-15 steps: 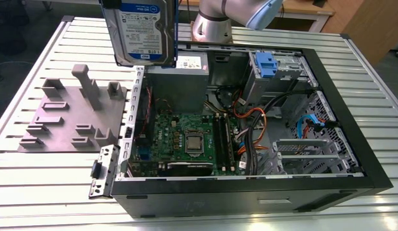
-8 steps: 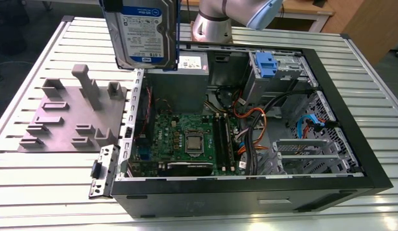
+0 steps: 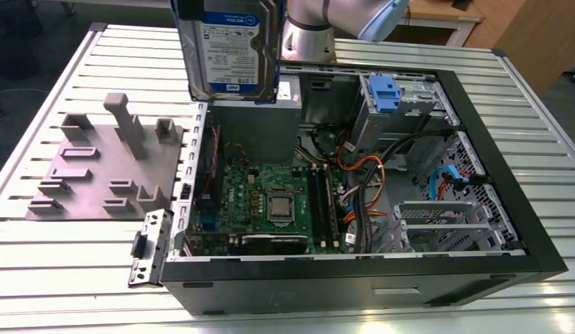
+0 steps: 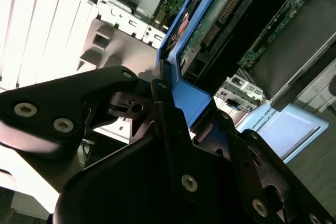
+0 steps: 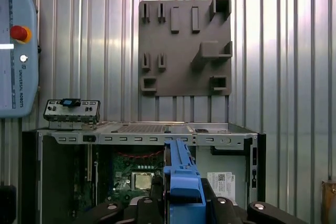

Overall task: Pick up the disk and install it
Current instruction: 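Pick up the disk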

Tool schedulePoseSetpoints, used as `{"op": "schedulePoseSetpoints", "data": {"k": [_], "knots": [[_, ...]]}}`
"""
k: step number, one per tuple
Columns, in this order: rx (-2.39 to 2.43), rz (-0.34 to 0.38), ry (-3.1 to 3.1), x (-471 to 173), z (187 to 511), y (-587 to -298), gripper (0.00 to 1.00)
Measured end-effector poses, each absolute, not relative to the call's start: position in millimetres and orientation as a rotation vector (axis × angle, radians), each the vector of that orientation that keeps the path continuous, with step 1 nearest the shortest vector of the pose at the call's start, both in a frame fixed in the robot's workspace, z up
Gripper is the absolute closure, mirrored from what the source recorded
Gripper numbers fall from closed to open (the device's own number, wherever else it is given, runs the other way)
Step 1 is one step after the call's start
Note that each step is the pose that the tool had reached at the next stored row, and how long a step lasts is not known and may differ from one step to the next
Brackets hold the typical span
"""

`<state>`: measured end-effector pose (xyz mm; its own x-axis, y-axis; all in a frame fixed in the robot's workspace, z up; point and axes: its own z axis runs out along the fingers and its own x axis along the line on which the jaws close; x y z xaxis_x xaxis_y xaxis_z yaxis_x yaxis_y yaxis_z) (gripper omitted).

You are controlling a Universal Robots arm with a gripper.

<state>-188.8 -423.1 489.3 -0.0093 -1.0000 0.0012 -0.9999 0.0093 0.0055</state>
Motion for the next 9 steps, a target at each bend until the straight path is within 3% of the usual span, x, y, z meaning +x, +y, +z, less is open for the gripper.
{"op": "schedulePoseSetpoints", "data": {"k": [9], "knots": [[2.21,0.001,-2.231,-166.0,489.0,-423.1,0.64]]}}
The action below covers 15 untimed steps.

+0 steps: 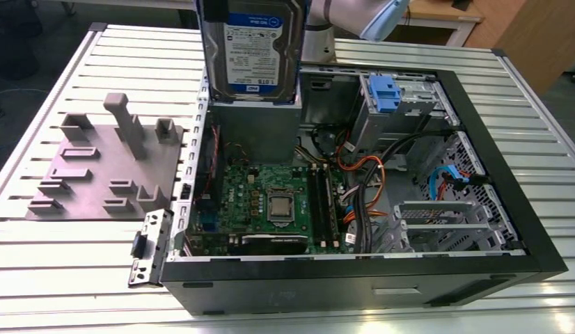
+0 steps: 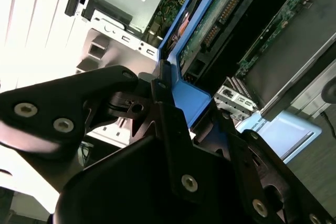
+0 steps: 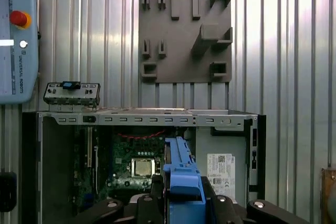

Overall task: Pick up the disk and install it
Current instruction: 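Pick up the disk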

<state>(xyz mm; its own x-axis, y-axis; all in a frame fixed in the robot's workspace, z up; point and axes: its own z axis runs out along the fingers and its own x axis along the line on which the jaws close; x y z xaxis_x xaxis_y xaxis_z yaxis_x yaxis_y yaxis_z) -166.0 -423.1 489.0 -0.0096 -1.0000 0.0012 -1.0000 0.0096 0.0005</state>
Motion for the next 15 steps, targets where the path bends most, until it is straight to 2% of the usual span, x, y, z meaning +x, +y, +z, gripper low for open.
{"op": "schedulePoseSetpoints", "data": {"k": [15], "knots": [[2.214,0.01,-2.235,-154.2,488.6,-423.1,0.64]]}}
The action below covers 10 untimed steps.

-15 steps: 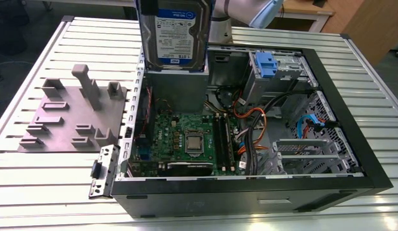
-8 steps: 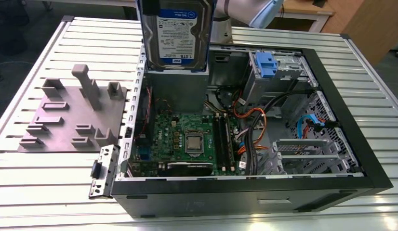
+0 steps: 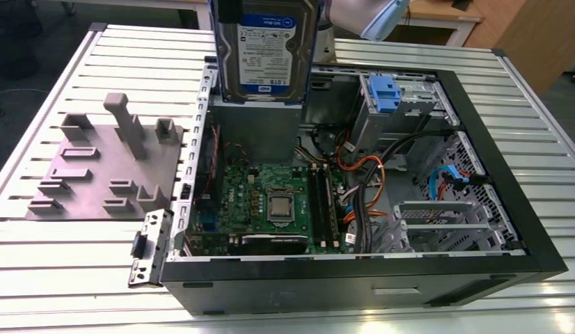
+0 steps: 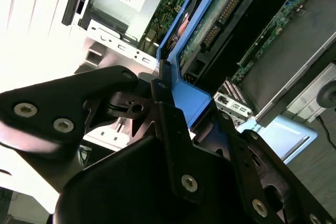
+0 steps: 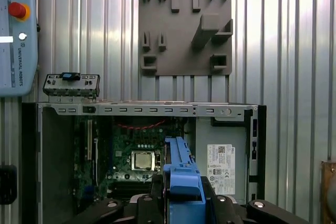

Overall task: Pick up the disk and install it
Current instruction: 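Pick up the disk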

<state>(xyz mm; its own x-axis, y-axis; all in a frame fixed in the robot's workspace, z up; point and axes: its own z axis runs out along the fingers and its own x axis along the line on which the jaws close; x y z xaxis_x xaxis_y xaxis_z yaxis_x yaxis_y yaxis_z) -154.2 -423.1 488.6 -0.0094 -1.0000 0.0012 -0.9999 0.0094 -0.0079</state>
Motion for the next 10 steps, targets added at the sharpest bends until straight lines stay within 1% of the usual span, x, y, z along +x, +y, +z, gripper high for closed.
{"op": "schedulePoseSetpoints", "data": {"k": [10], "knots": [[-2.207,-0.011,2.228,-149.6,486.4,-429.4,0.64]]}}
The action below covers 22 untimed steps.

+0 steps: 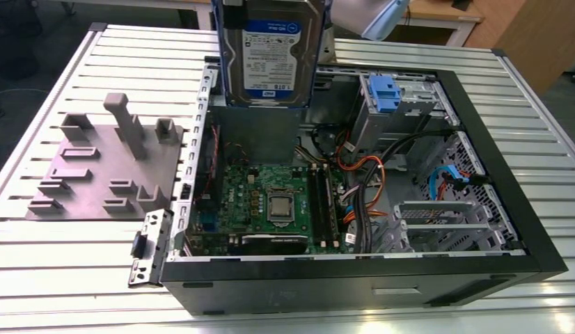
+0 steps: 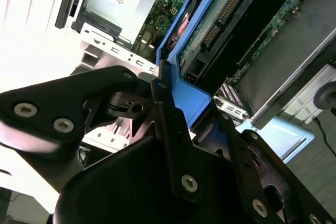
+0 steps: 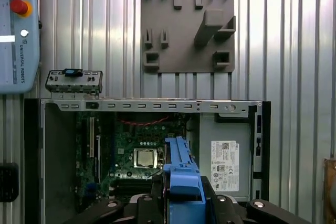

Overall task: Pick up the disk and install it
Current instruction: 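Pick up the disk, then insert the disk into the insertion slot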

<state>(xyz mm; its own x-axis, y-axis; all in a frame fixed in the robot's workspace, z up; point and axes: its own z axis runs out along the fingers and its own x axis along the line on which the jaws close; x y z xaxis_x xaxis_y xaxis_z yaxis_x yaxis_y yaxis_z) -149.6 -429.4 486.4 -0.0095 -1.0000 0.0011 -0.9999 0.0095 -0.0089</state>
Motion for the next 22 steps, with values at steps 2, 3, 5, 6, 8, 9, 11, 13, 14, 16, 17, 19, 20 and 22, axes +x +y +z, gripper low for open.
{"op": "schedulePoseSetpoints", "data": {"k": [2,3,5,6,8,9,11,13,14,16,17,19,20,22], "knots": [[-2.207,-0.011,2.228,-146.3,485.7,-431.2,0.64],[-2.207,-0.011,2.228,-143.9,485.4,-431.9,0.64],[-2.207,-0.011,2.228,-138.6,484.9,-432.8,0.64],[-2.207,-0.011,2.228,-135.8,484.7,-433.2,0.64],[-2.207,-0.011,2.228,-129.8,484.2,-433.7,0.64],[-2.207,-0.011,2.228,-126.6,483.9,-433.9,0.64],[-2.207,-0.011,2.228,-120.7,483.4,-434.1,0.64],[-2.207,-0.011,2.228,-115.1,483.0,-434.3,0.64],[-2.207,-0.011,2.228,-112.6,482.8,-434.3,0.64],[-2.207,-0.011,2.228,-107.7,482.4,-434.4,0.64],[-2.207,-0.011,2.228,-105.6,482.1,-434.4,0.64],[-2.207,-0.011,2.228,-103.8,481.9,-434.5,0.64],[-2.207,-0.012,2.228,-103.8,481.9,-434.5,0.64],[-2.207,-0.012,2.228,-101.8,481.7,-434.5,0.64]]}}
